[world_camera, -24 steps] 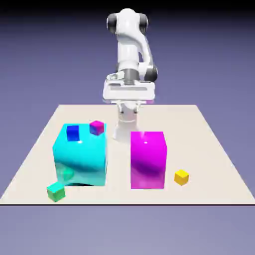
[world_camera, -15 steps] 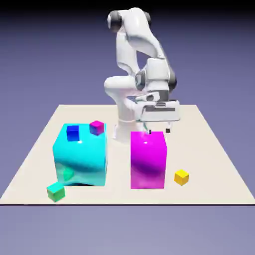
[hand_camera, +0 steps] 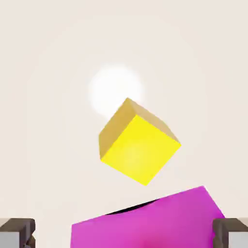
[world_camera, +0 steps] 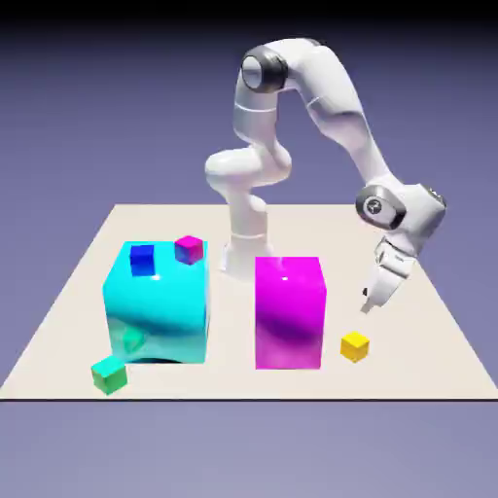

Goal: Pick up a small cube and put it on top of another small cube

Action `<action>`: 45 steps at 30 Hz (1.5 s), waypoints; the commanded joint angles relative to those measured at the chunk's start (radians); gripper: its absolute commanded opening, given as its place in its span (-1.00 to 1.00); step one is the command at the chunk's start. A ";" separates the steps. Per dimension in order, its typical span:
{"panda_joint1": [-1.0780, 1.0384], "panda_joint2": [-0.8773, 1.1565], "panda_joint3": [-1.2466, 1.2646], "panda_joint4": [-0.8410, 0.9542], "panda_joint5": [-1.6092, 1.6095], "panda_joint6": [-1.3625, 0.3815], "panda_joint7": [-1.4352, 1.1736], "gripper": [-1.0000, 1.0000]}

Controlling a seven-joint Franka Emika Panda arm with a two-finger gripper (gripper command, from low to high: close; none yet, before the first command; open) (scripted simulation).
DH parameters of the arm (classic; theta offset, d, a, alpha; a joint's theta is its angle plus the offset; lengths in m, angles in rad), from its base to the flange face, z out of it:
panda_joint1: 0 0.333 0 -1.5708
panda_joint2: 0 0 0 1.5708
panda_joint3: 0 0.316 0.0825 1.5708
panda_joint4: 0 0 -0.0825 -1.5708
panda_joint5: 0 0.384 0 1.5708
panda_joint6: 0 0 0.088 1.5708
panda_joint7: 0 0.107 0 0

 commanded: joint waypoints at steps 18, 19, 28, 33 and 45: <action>0.227 0.481 0.067 0.216 -0.717 -0.666 -0.026 0.00; 0.200 0.503 0.035 0.208 -0.760 -0.630 -0.012 0.00; 0.182 0.422 0.123 0.239 -0.627 -0.665 -0.198 -1.00; 0.088 0.313 0.114 0.278 -0.525 -0.726 -0.415 -1.00; -0.105 0.102 0.009 0.358 -0.327 -0.861 -0.788 -1.00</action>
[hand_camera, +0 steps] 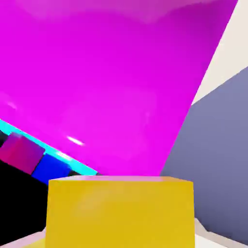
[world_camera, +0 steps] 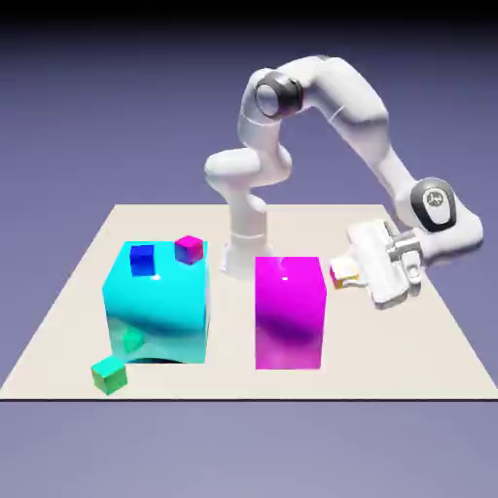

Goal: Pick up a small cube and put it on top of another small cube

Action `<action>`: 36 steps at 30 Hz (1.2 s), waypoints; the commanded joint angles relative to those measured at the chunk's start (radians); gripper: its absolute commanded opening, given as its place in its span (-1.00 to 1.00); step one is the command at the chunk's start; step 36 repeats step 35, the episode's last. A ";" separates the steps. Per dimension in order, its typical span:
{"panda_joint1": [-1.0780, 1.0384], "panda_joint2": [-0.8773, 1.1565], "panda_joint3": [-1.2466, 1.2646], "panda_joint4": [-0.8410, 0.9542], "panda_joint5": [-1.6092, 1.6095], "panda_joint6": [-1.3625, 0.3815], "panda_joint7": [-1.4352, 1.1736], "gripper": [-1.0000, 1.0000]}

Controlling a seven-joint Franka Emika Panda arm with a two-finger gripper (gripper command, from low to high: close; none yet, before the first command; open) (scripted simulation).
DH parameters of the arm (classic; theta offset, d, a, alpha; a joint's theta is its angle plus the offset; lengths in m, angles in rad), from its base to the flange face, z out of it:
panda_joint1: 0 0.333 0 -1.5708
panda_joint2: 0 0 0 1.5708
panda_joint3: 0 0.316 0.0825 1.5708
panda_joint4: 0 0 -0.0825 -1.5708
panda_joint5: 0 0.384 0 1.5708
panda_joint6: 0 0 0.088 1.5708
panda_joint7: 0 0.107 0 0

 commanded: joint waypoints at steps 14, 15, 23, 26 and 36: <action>-0.049 0.014 -0.507 0.017 0.117 -0.023 0.243 -1.00; -0.052 0.015 -0.544 0.018 0.126 -0.024 0.260 -1.00; -0.098 -0.012 -0.775 0.033 0.219 -0.056 0.298 -1.00; -0.116 -0.050 -0.789 -0.076 0.200 0.016 0.336 -1.00; -0.098 -0.012 -0.775 0.033 0.219 -0.056 0.298 1.00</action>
